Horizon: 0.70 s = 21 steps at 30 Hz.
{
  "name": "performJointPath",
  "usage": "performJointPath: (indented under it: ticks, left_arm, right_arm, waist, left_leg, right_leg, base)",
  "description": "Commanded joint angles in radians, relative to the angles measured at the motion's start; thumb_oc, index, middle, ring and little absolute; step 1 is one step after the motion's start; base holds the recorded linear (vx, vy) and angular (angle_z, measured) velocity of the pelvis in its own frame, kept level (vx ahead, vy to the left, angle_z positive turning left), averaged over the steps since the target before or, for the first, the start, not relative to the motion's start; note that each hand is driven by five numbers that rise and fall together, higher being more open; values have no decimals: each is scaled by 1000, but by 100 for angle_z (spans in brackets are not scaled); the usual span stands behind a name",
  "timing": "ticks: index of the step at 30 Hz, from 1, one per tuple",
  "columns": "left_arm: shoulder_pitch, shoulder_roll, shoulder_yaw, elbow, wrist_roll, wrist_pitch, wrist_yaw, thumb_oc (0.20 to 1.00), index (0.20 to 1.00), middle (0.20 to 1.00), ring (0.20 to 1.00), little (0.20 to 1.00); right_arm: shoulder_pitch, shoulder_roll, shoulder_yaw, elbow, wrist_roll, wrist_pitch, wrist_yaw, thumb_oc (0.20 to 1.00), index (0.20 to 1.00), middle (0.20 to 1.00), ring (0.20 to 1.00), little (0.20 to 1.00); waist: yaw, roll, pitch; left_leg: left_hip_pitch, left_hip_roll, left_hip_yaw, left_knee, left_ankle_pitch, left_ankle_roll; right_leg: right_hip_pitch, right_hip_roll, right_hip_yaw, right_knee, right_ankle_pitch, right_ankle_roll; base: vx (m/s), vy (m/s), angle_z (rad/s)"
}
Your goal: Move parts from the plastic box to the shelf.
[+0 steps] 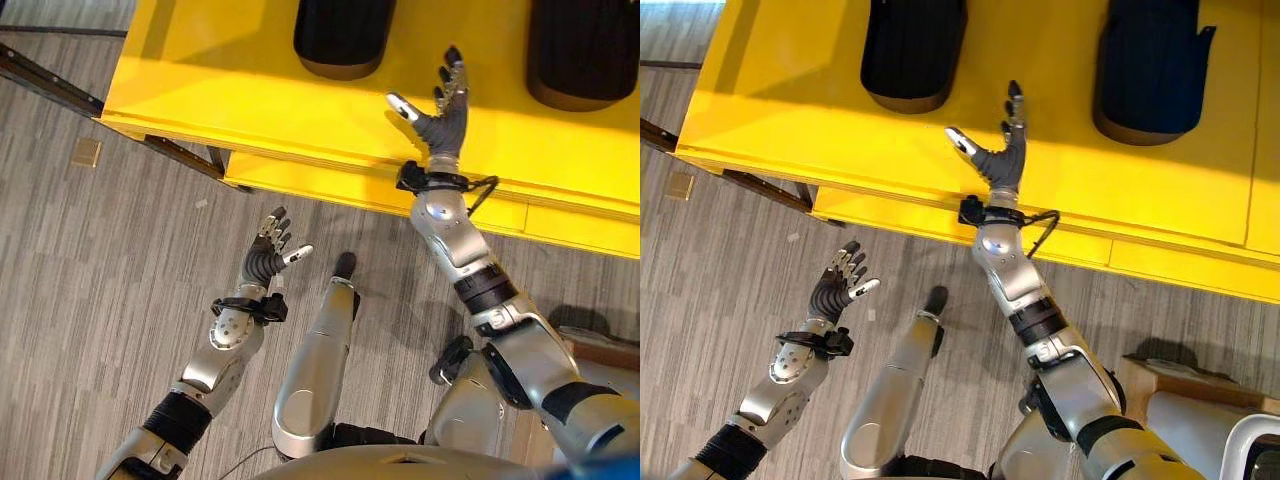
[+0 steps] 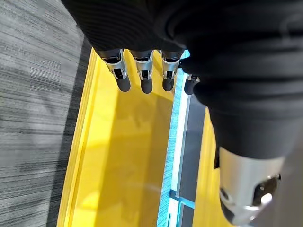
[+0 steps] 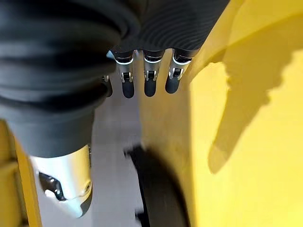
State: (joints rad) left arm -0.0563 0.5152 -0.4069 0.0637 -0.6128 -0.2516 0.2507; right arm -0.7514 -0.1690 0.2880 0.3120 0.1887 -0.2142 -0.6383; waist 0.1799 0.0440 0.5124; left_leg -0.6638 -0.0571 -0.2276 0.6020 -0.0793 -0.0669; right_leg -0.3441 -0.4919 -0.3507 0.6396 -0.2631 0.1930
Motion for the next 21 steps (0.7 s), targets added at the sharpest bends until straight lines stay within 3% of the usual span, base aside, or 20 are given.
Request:
performJointPath:
  ticks: [1,7,14,16,21]
  left_arm:
    - [11,4,10,-41,30,-52,16,1000,1000,1000,1000,1000]
    - [13,1,-1,-34,38,-46,8,1000,1000,1000,1000,1000]
    - [23,-14,9,-19,38,-38,-14,1000,1000,1000,1000,1000]
    - [40,-26,23,-14,38,-36,-33,1000,1000,1000,1000,1000]
    - [86,-42,67,-1,42,-35,-67,1000,1000,1000,1000,1000]
  right_arm:
    - [9,-2,-59,-149,-95,-78,-27,1000,1000,1000,1000,1000]
    - [58,5,-26,-229,-96,-100,6,1000,1000,1000,1000,1000]
    - [183,-4,89,-316,15,-136,151,1000,1000,1000,1000,1000]
    - [277,-55,139,-370,50,-135,244,1000,1000,1000,1000,1000]
    - [407,-162,145,-409,65,-126,348,1000,1000,1000,1000,1000]
  waist:
    - [19,6,7]
    - [2,10,7]
    - [-44,3,-21]
    - [-80,-5,-48]
    - [-128,-14,-96]
  left_leg:
    - [33,69,85,45,-99,23]
    - [59,81,92,28,-87,17]
    - [142,113,107,-73,-35,-6]
    - [199,148,120,-169,34,-22]
    - [335,227,157,-338,113,-41]
  right_leg:
    - [-45,35,54,50,42,-45]
    - [-39,41,66,49,36,-50]
    - [7,74,76,-9,44,-58]
    - [33,106,76,-75,76,-69]
    - [72,172,101,-144,83,-77]
  base:
    - [-42,-34,-9]
    - [-38,-23,-15]
    - [-26,-35,-12]
    - [-41,-36,-22]
    - [28,-92,-32]
